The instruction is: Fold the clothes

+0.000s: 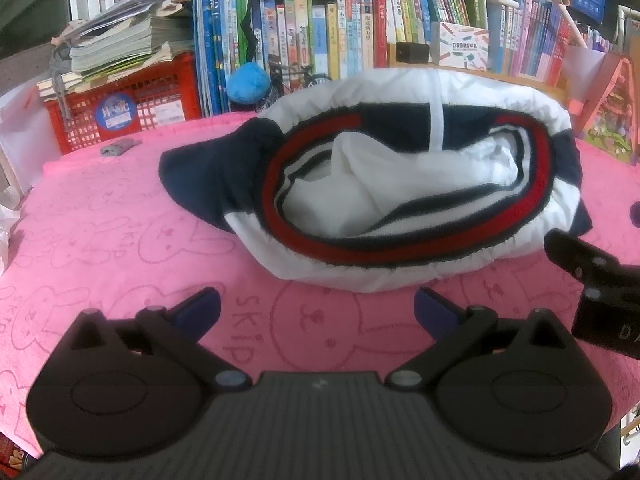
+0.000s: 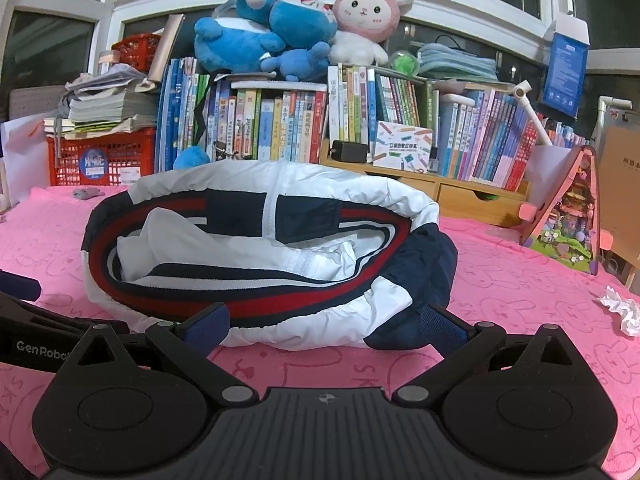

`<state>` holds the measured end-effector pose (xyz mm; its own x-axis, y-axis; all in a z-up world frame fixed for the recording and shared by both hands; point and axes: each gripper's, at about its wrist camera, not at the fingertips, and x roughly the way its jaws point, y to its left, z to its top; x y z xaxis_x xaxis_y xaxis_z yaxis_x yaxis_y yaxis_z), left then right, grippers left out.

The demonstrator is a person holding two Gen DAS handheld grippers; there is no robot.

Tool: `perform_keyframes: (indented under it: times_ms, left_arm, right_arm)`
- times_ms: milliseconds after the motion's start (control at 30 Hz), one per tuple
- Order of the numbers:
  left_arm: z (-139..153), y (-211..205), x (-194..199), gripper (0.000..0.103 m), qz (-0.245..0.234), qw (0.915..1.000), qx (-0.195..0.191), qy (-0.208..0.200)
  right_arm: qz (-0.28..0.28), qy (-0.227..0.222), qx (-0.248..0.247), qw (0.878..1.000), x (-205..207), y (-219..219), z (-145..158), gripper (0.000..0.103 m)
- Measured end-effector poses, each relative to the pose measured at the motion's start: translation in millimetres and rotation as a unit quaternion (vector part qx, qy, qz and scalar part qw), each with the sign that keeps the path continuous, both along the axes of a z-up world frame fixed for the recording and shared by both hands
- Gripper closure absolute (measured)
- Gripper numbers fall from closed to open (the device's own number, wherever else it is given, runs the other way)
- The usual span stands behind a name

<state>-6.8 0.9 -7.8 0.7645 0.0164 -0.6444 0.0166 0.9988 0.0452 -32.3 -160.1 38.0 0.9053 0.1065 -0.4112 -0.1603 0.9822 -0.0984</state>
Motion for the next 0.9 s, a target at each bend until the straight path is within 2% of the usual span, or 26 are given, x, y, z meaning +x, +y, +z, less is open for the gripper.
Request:
perform_keyframes:
  times_ms: [900]
  left_arm:
    - [-4.4, -1.4, 1.7, 0.000, -0.007, 0.9999, 0.000, 0.011]
  right_arm:
    - [0.008, 0.006, -0.012, 1.000, 1.1, 6.1, -4.2, 0.000]
